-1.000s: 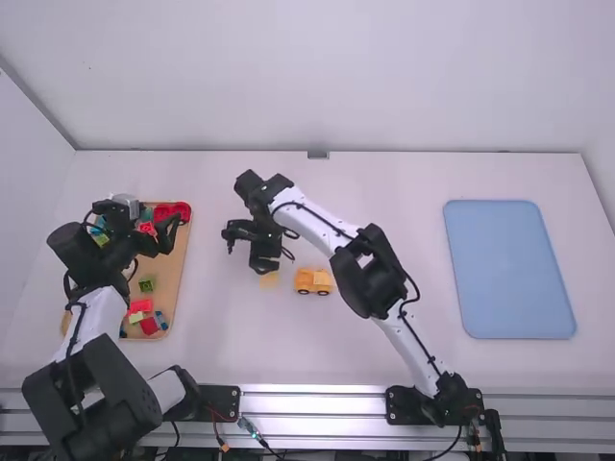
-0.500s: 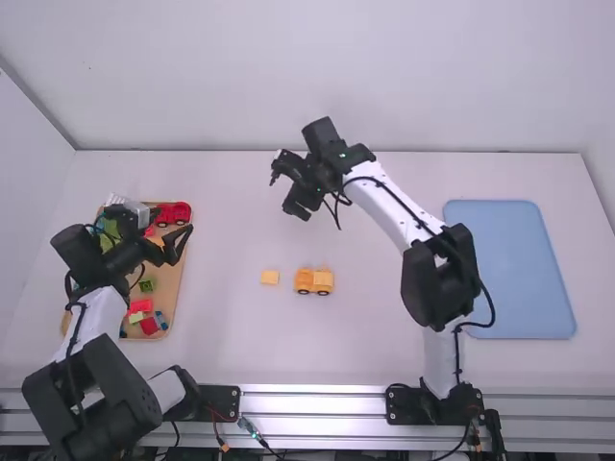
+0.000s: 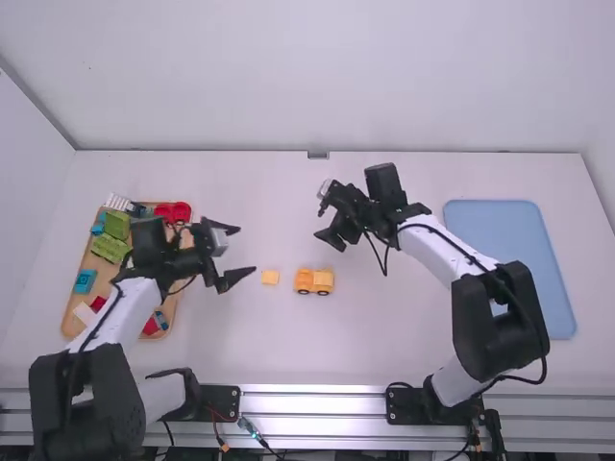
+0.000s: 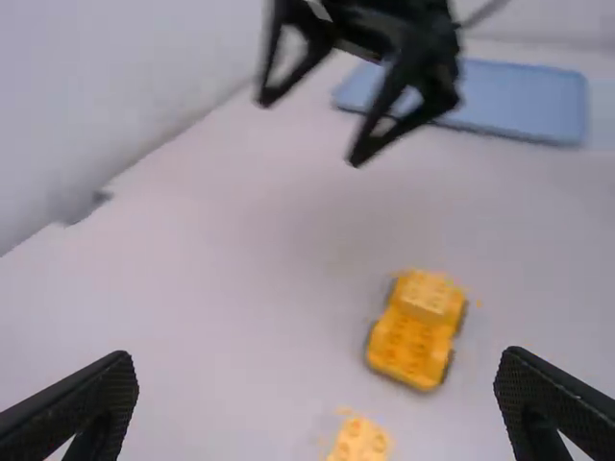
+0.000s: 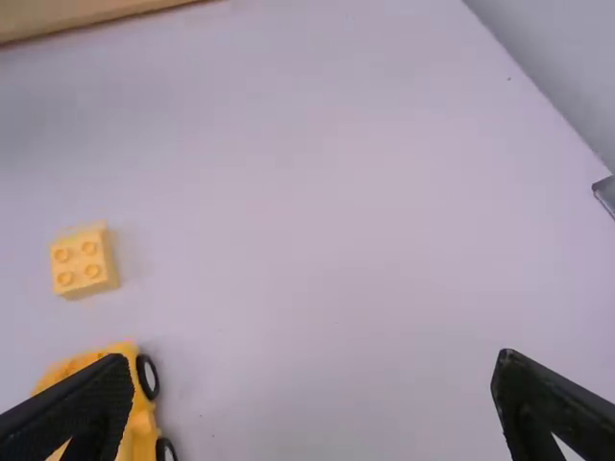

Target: Assemble lego blocks to make yellow taxi

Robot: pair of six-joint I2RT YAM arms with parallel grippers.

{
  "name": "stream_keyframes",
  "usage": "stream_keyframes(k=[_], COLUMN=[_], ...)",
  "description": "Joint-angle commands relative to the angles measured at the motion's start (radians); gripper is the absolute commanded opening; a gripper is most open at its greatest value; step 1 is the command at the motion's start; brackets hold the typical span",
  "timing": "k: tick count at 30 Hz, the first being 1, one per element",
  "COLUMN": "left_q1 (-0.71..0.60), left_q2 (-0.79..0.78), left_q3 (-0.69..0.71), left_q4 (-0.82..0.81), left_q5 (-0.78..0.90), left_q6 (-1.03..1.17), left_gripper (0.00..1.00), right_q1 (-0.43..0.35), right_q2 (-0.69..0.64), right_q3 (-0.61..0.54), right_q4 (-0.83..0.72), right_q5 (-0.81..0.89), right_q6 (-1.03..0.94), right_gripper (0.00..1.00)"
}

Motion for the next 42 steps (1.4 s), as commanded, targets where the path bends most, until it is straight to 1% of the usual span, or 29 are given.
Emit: stream_keyframes(k=[1, 3, 5, 8, 11, 14, 16, 17, 18, 20, 21, 23, 26, 28, 31, 35, 39, 41, 42], left_q1=[-0.12, -0.181, -0.242, -0.25, -0.235, -0.232, -0.236, -0.238, -0.238, -0.237, -0.237, -0.237, -0.22, -0.21, -0.188, -0.151, -0.117, -0.112, -0.113], left_q2=[0.029, 0.062, 0.134, 0.233, 0.349, 0.475, 0.532, 0.568, 0.592, 0.616, 0.632, 0.648, 0.655, 0.655, 0.655, 0.66, 0.66, 0.66, 0.66], left_q3=[-0.006, -0.006, 0.002, 0.028, 0.081, 0.163, 0.212, 0.245, 0.266, 0.282, 0.291, 0.297, 0.291, 0.278, 0.241, 0.191, 0.179, 0.179, 0.179], left_q4=[-0.035, -0.04, -0.023, 0.007, 0.006, -0.033, -0.095, -0.144, -0.176, -0.194, -0.193, -0.192, -0.191, -0.174, -0.125, -0.061, -0.067, -0.069, -0.069], left_q5=[-0.088, -0.122, -0.161, -0.167, -0.172, -0.188, -0.192, -0.206, -0.223, -0.245, -0.264, -0.285, -0.307, -0.315, -0.296, -0.227, -0.206, -0.205, -0.204], left_q6=[0.279, 0.328, 0.365, 0.357, 0.357, 0.383, 0.454, 0.527, 0.576, 0.604, 0.609, 0.608, 0.609, 0.609, 0.609, 0.644, 0.653, 0.653, 0.653], left_gripper=[0.99, 0.99, 0.99, 0.99, 0.99, 0.99, 0.99, 0.99, 0.98, 0.96, 0.93, 0.92, 0.87, 0.82, 0.81, 0.82, 0.8, 0.7, 0.69], right_q1=[-0.043, -0.068, -0.096, -0.118, -0.134, -0.142, -0.139, -0.139, -0.14, -0.14, -0.14, -0.14, -0.14, -0.14, -0.14, -0.14, -0.14, -0.14, -0.14], right_q2=[-0.011, -0.011, -0.011, -0.011, -0.011, -0.011, -0.01, -0.01, -0.01, -0.01, -0.01, -0.011, -0.01, -0.01, -0.01, -0.01, -0.01, -0.01, -0.01], right_q3=[-0.07, -0.099, -0.142, -0.18, -0.203, -0.207, -0.207, -0.207, -0.207, -0.207, -0.207, -0.207, -0.207, -0.207, -0.207, -0.207, -0.207, -0.207, -0.207], right_q4=[0.037, 0.064, 0.126, 0.193, 0.208, 0.204, 0.2, 0.2, 0.197, 0.197, 0.196, 0.196, 0.2, 0.202, 0.212, 0.228, 0.239, 0.238, 0.238], right_q5=[-0.158, -0.202, -0.259, -0.303, -0.329, -0.343, -0.339, -0.34, -0.341, -0.342, -0.342, -0.341, -0.339, -0.34, -0.34, -0.342, -0.342, -0.342, -0.342], right_q6=[-0.007, -0.008, -0.008, -0.007, -0.008, -0.008, -0.007, -0.008, -0.008, -0.007, -0.007, -0.008, -0.008, -0.008, -0.008, -0.008, -0.008, -0.008, -0.007], right_gripper=[0.99, 0.99, 0.99, 0.99, 0.98, 0.99, 0.99, 0.99, 0.98, 0.99, 0.99, 0.98, 0.99, 0.98, 0.99, 0.99, 0.99, 0.98, 0.98])
